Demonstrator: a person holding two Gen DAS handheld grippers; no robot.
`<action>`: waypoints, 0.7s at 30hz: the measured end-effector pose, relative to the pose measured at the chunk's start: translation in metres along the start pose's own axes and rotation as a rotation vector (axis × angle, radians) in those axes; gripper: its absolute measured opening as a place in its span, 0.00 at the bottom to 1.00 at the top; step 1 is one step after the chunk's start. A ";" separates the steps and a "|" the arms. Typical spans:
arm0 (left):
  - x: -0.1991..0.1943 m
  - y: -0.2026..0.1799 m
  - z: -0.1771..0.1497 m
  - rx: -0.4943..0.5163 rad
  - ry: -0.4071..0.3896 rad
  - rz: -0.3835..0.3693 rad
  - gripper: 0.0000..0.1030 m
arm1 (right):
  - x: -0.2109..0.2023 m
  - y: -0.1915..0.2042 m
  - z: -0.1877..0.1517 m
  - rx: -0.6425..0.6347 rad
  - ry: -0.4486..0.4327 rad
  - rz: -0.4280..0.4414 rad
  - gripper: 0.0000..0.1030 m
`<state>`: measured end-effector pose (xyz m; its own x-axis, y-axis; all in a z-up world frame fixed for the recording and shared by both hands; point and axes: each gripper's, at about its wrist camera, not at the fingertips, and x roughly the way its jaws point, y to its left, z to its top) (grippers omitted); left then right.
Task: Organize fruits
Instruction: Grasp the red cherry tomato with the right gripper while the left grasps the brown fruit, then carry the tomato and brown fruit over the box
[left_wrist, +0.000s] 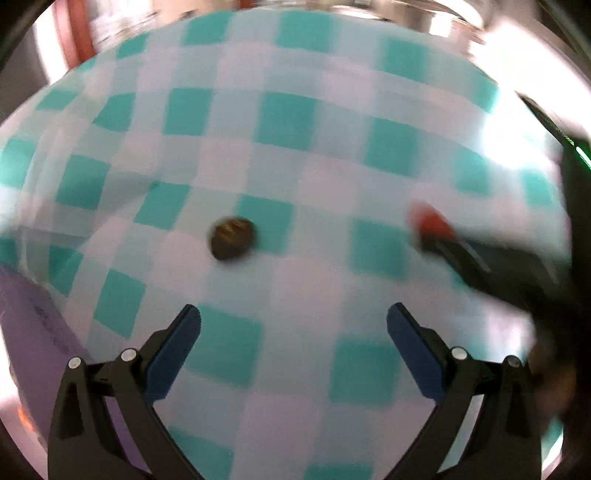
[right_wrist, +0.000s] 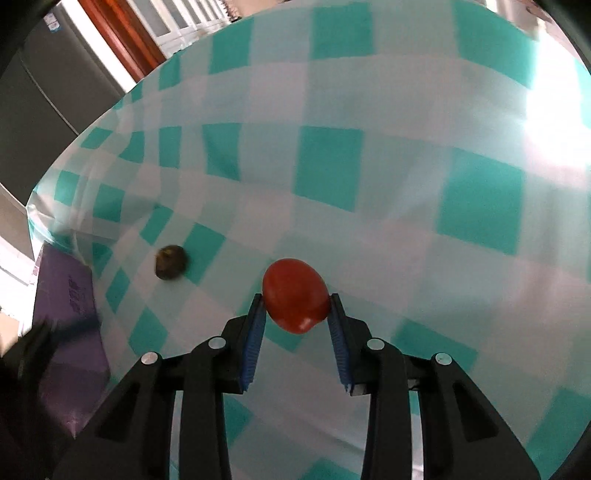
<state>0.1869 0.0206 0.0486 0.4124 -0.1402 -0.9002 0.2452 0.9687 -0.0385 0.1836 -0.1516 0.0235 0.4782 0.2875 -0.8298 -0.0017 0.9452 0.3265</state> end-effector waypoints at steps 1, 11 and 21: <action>0.009 0.007 0.009 -0.049 -0.001 0.009 0.98 | -0.002 -0.003 -0.004 0.002 0.001 0.000 0.33; 0.073 0.032 0.048 -0.155 0.016 0.127 0.62 | -0.008 -0.002 -0.034 -0.040 0.011 0.006 0.33; 0.041 0.013 0.029 -0.092 0.040 -0.003 0.40 | -0.015 -0.005 -0.047 -0.009 0.045 -0.054 0.33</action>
<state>0.2324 0.0219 0.0236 0.3763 -0.1370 -0.9163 0.1642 0.9832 -0.0796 0.1352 -0.1532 0.0135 0.4382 0.2421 -0.8656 0.0155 0.9609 0.2766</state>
